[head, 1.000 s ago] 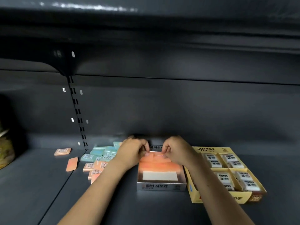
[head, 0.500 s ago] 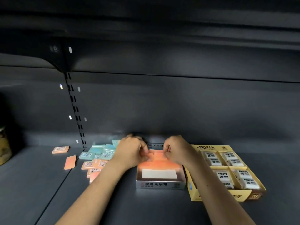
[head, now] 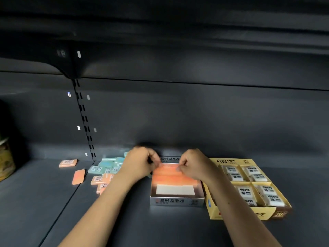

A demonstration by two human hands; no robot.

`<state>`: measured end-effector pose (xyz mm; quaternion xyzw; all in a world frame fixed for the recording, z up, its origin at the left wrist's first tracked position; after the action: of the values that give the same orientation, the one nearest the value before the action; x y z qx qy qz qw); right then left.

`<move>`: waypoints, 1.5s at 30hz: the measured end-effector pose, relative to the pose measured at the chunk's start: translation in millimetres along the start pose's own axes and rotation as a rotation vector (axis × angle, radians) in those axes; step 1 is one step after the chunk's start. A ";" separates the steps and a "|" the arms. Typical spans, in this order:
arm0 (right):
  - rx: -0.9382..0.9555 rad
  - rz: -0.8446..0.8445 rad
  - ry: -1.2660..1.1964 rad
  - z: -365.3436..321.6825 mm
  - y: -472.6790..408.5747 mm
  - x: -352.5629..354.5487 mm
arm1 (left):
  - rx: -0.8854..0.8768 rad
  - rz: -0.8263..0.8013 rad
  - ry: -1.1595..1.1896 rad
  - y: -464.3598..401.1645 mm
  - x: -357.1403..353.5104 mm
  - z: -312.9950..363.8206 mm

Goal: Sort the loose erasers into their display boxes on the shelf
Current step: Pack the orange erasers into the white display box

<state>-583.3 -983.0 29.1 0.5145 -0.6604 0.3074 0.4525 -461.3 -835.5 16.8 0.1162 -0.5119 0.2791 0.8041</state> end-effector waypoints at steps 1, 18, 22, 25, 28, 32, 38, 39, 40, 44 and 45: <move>-0.001 0.003 0.008 0.1 -0.2 0.1 | 0.008 0.023 0.052 0.3 7.6 -4.5; 0.387 0.043 -0.019 -77.8 -3.7 -20.2 | 0.272 -0.022 0.024 100.9 73.4 -116.3; 0.437 -0.043 0.060 -103.6 -11.5 -40.3 | 0.343 -0.068 -0.075 107.6 66.8 -133.0; 0.447 -0.061 0.186 -119.9 -16.6 -56.1 | 0.415 -0.071 -0.175 109.8 66.0 -151.1; 0.423 -0.051 0.309 -131.1 -19.6 -67.3 | 0.407 -0.090 -0.131 108.4 64.5 -152.3; 0.388 -0.028 0.364 -138.2 -27.9 -76.1 | 0.356 -0.089 -0.140 102.9 64.0 -149.2; 0.374 -0.009 0.368 -148.0 -29.4 -76.0 | 0.470 -0.085 -0.125 96.8 59.4 -169.5; 0.376 -0.006 0.377 -149.5 -28.5 -74.6 | 0.472 -0.078 -0.110 97.2 59.6 -169.3; 0.376 -0.010 0.386 -150.8 -27.6 -73.3 | 0.474 -0.064 -0.086 98.7 60.4 -167.7; 0.374 -0.004 0.404 -155.3 -28.9 -74.4 | 0.438 0.027 0.007 103.6 66.7 -162.9; 0.375 -0.001 0.401 -156.1 -30.0 -75.9 | 0.422 0.063 0.044 104.3 68.9 -159.6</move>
<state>-506.0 -824.9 20.6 0.5184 -0.4888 0.5199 0.4713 -377.4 -652.1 -4.0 0.2597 -0.4278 0.4076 0.7638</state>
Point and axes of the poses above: each hand's wrist, its own y-axis away from the middle knuckle, its own x-axis out of the back of the hand, z = x × y, the point moved 1 cm from there along -y, towards the middle knuckle, and after that the axes turned 12 degrees about -z, right-handed, at the moved point
